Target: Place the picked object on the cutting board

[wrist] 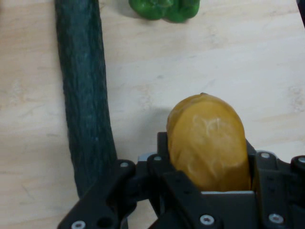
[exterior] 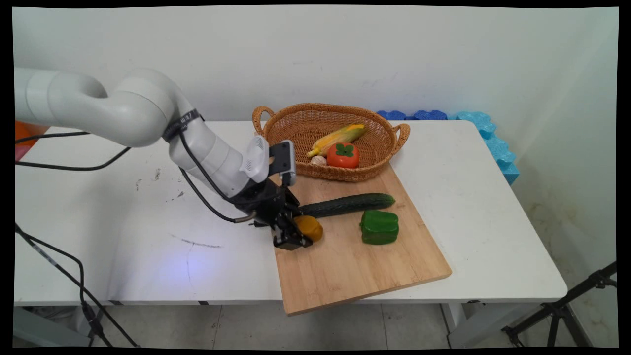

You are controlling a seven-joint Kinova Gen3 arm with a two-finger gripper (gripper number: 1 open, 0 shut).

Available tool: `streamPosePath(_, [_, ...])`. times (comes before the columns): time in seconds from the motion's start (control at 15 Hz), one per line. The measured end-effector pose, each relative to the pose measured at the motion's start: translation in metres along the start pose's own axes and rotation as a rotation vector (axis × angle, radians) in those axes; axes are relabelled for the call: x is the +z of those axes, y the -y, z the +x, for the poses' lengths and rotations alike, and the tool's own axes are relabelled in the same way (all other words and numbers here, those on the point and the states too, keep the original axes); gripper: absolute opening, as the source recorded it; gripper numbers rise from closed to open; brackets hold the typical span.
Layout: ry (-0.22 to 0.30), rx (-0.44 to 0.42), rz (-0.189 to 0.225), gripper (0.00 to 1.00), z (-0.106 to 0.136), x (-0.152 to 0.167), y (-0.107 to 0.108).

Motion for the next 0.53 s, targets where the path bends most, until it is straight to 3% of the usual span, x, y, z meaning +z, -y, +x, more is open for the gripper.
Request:
streamPosePath(0.2, [-0.006,-0.002,0.003,0.00,0.0007,0.0084,0.0002])
streamPosePath(0.27, [-0.008,-0.003,0.004,1.00,0.0008,0.0100,0.0003])
streamPosePath(0.53, [-0.033,-0.008,0.001,1.00,0.0041,0.0112,-0.0010])
